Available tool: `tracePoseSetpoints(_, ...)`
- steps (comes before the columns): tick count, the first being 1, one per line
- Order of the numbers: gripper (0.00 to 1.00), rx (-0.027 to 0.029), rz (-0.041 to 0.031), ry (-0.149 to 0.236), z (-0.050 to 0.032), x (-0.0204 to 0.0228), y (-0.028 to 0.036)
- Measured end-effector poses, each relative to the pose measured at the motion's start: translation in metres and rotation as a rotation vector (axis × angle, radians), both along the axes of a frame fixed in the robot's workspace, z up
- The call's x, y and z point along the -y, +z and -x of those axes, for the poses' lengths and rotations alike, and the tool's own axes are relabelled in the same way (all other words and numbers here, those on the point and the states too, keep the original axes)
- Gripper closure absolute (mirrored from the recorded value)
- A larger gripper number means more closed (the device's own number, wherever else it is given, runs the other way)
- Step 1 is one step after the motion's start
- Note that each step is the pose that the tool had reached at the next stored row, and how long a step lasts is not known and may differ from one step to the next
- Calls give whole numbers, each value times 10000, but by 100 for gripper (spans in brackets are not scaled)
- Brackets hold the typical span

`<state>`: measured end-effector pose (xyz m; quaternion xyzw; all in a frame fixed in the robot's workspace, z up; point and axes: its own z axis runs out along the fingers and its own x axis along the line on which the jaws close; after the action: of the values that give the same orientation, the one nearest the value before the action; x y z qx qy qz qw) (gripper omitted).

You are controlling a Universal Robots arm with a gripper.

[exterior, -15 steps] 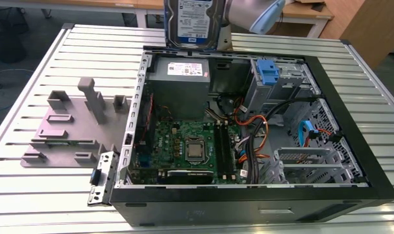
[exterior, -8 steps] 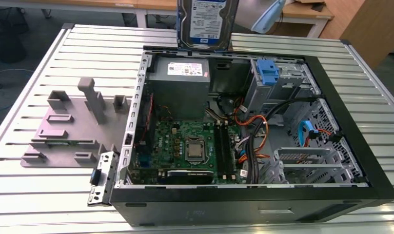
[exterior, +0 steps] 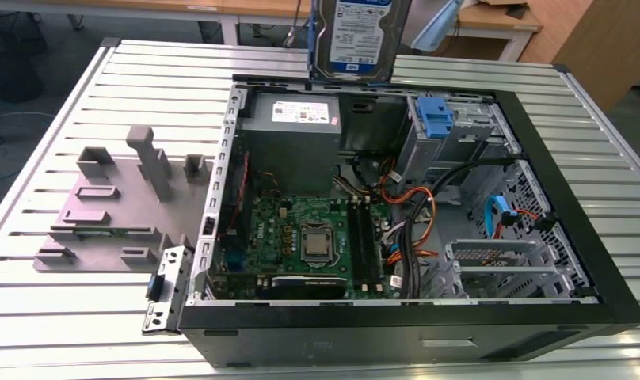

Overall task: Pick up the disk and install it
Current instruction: 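Pick up the disk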

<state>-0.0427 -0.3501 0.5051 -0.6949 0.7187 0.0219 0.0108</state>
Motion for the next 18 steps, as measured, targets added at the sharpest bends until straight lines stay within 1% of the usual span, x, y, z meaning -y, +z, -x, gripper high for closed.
tracePoseSetpoints(4,65,0,-1,0,-98,0,-1)
tracePoseSetpoints(10,65,0,0,-60,-187,2,-2)
tracePoseSetpoints(13,65,0,0,-120,-216,12,-5)
tracePoseSetpoints(18,65,1,-1,-244,-238,43,-8)
